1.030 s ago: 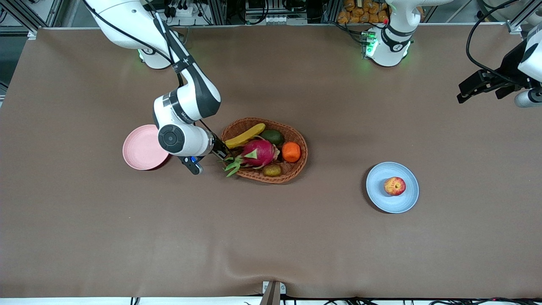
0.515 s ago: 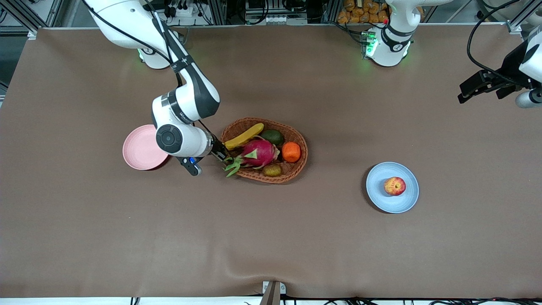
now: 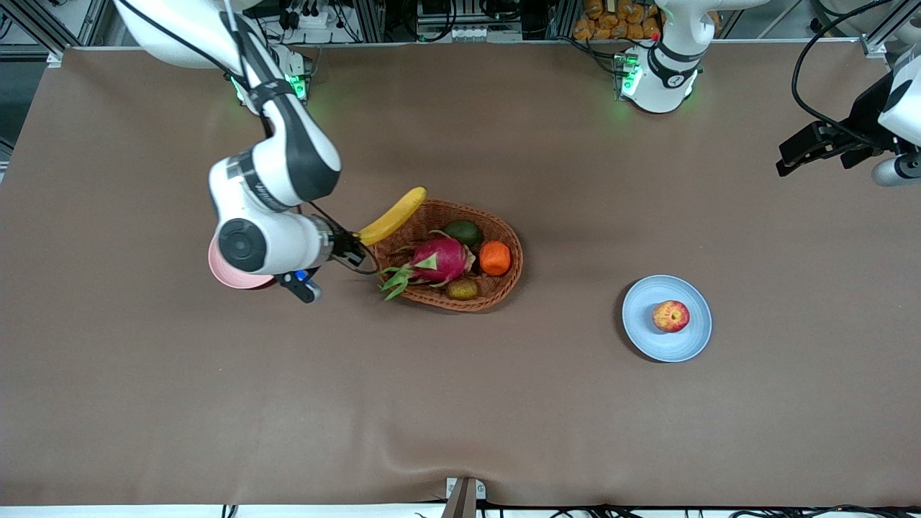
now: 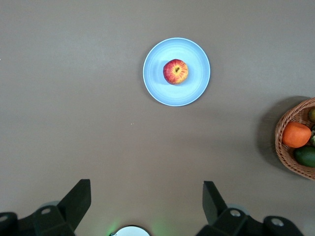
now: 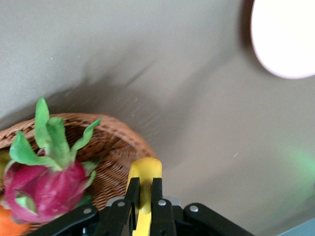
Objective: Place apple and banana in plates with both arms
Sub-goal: 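Carry the banana with the right gripper over the pink plate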
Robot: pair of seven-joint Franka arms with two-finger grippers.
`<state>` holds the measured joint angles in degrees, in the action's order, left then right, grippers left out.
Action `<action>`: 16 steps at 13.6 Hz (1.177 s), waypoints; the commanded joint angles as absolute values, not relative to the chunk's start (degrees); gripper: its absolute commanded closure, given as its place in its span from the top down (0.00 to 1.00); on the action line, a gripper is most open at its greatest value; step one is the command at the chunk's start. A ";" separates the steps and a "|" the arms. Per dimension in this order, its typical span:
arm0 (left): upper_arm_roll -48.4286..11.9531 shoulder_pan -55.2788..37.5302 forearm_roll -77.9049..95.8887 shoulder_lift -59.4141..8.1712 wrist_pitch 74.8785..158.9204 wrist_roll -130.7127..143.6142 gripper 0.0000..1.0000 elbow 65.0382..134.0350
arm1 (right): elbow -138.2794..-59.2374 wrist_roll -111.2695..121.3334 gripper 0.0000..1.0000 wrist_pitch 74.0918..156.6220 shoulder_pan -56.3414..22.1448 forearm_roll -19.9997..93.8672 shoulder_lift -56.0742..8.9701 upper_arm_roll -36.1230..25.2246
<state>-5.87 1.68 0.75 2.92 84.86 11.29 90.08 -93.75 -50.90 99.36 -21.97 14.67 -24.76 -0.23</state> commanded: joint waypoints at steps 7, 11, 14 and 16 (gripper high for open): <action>-6.06 2.02 1.49 4.22 84.46 10.20 1.00 91.05 | -100.62 -7.34 0.00 101.76 -7.22 -0.09 -19.25 0.09; -6.50 1.93 1.49 4.31 84.46 10.28 1.00 90.97 | -111.25 1.23 0.00 113.79 -2.29 -1.23 -18.02 0.09; -6.59 1.85 1.49 4.22 84.46 10.37 1.00 90.97 | -113.29 0.71 0.00 118.29 -2.81 -1.14 -19.16 0.18; -6.59 1.67 1.49 4.22 84.46 10.63 1.00 90.97 | -113.38 1.14 0.00 118.56 -3.95 -2.01 -20.04 0.18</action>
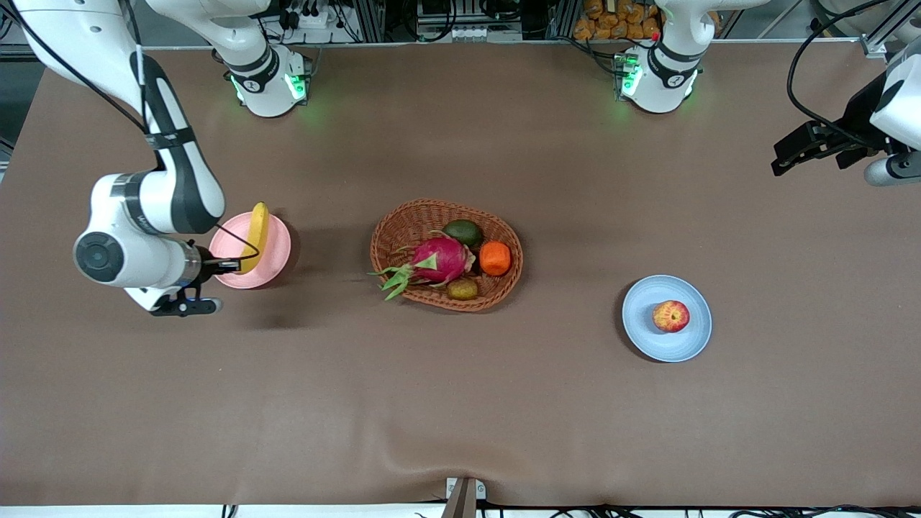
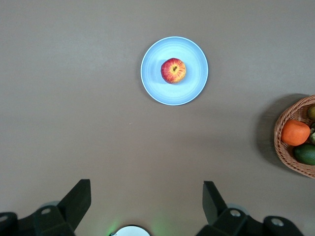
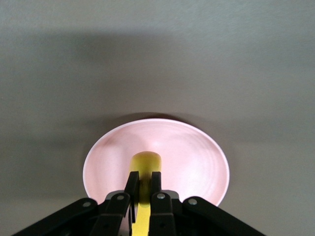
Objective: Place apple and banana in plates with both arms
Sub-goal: 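Carry the banana with the right gripper over the pink plate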
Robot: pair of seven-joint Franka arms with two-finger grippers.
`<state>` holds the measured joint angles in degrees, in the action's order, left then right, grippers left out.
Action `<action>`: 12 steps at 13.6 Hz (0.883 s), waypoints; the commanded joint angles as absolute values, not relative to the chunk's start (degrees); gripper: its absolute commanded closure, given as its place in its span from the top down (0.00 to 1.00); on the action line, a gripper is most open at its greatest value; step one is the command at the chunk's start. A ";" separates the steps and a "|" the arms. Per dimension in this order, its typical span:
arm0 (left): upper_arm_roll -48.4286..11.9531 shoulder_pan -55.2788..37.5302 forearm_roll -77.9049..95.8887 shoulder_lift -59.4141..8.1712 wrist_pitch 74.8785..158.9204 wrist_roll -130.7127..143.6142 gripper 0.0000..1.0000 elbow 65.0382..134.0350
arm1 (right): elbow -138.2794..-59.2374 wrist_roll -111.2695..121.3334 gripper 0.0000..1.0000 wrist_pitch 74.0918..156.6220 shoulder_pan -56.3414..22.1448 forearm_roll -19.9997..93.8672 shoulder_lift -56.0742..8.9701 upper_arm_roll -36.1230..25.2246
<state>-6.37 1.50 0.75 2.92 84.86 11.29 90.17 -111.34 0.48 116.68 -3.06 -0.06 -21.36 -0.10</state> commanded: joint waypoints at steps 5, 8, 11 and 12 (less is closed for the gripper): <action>-6.59 1.67 1.41 4.22 84.46 10.63 1.00 90.97 | -113.38 0.44 0.00 119.09 -3.52 -6.32 -21.18 0.18; -6.59 1.67 1.41 4.13 84.46 10.63 1.00 90.97 | -113.29 0.44 0.00 121.10 -3.34 -6.42 -22.58 0.18; -6.59 1.76 1.49 4.13 84.46 10.63 1.00 91.05 | -112.59 0.09 0.69 121.29 -1.94 -5.89 -23.55 0.26; -6.59 1.76 1.49 4.13 84.46 10.63 1.00 90.97 | -111.46 0.00 0.94 120.77 -1.76 -5.89 -23.90 0.26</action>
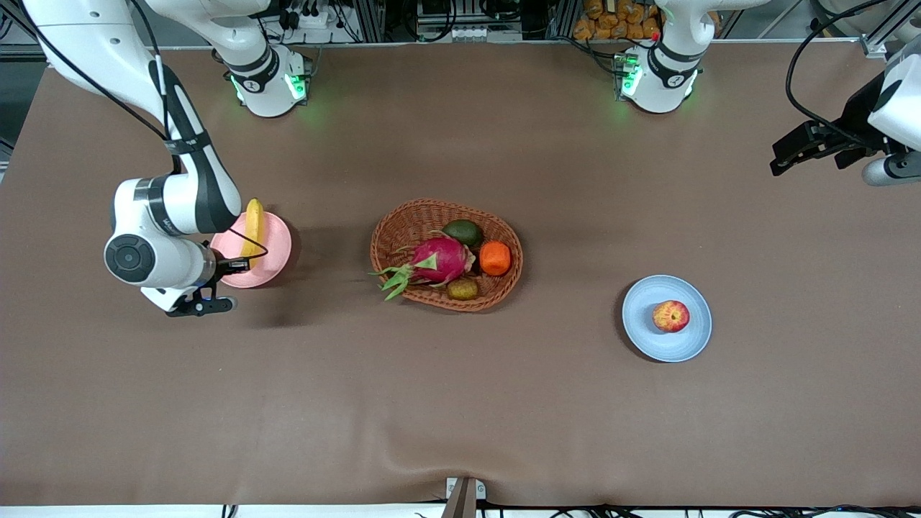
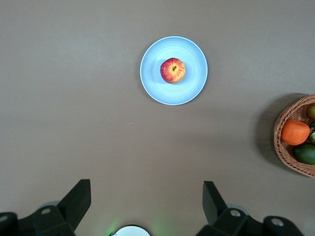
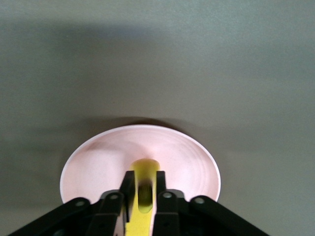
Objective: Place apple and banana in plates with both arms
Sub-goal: 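Carry the banana with the right gripper over the pink plate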
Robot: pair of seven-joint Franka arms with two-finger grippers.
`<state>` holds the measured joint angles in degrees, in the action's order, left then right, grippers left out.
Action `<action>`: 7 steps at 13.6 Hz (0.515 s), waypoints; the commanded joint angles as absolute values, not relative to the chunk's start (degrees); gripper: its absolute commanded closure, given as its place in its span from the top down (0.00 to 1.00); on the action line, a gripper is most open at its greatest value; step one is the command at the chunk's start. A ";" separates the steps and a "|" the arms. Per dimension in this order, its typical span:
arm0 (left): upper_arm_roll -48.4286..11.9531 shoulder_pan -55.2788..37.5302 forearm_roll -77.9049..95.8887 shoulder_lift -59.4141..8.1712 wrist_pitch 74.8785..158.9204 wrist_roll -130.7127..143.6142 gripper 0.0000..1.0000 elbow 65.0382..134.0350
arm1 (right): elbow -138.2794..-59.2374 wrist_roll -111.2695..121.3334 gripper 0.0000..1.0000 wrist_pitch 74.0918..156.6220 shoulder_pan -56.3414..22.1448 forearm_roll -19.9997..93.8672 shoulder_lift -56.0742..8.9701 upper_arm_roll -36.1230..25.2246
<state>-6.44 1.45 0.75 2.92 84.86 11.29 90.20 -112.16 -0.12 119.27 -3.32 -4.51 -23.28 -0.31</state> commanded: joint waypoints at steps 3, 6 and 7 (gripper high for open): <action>-6.59 1.85 1.49 4.13 84.46 10.63 1.00 91.05 | -107.95 -0.35 1.00 116.65 -2.19 -5.63 -24.08 0.35; -6.59 1.85 1.49 4.13 84.46 10.63 1.00 91.05 | -100.22 -2.45 1.00 107.61 -2.29 2.17 -24.00 0.35; -6.59 1.85 1.49 4.13 84.46 10.63 1.00 91.05 | -96.19 -3.85 1.00 105.23 -2.81 2.20 -23.91 0.35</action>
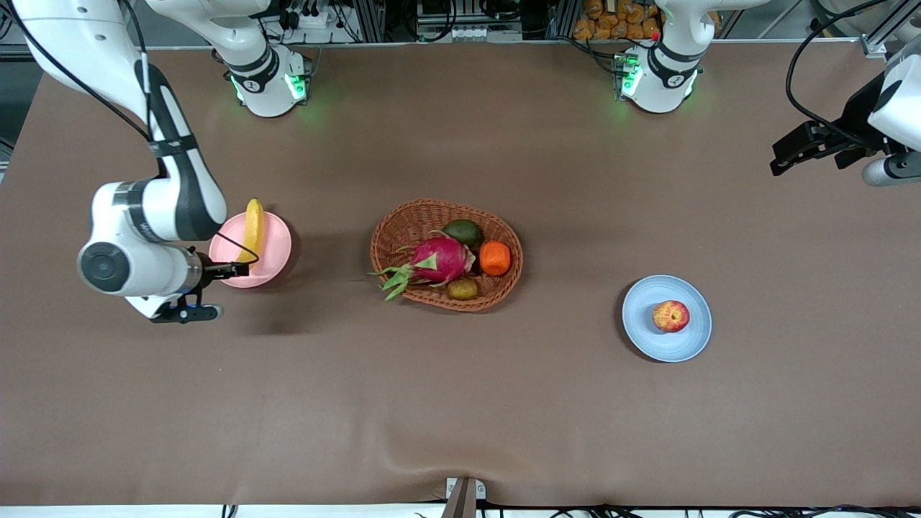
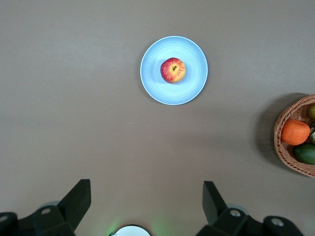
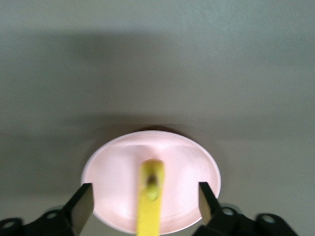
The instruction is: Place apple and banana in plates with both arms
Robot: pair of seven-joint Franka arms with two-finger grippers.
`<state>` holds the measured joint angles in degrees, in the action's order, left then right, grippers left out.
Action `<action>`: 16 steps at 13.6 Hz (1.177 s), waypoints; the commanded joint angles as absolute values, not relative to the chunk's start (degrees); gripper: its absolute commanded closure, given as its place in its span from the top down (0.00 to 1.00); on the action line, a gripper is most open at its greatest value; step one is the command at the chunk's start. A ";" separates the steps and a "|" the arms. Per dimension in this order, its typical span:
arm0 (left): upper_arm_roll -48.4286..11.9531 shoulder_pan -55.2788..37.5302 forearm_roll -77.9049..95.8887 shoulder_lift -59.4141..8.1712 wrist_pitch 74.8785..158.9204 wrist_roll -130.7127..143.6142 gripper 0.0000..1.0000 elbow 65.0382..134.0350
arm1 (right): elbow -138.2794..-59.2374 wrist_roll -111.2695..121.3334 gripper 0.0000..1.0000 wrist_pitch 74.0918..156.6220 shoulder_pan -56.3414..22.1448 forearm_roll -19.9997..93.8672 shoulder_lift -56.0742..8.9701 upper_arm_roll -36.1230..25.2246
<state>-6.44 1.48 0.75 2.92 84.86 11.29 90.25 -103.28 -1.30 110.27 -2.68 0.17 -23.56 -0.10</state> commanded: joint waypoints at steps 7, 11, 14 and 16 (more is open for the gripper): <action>-6.59 1.84 1.49 4.22 84.46 10.63 1.00 91.05 | -69.90 -3.69 1.00 78.08 -2.46 1.85 -22.68 0.09; -6.59 1.85 1.49 4.22 84.38 10.37 1.00 90.97 | -71.17 -6.24 1.00 74.00 -3.16 -3.16 -11.64 0.62; -6.50 1.93 1.49 4.31 84.38 10.28 1.00 90.88 | -79.34 -6.33 1.00 76.19 -2.55 -3.69 -2.75 0.35; -6.50 1.93 1.49 4.31 84.29 10.28 1.00 90.70 | -88.46 -6.33 1.00 79.70 -1.50 -3.78 3.57 0.18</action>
<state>-6.44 1.53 0.75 2.99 84.86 11.29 90.31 -76.34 -5.36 74.90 -2.63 -2.69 -4.02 -0.04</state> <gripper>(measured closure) 0.000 0.000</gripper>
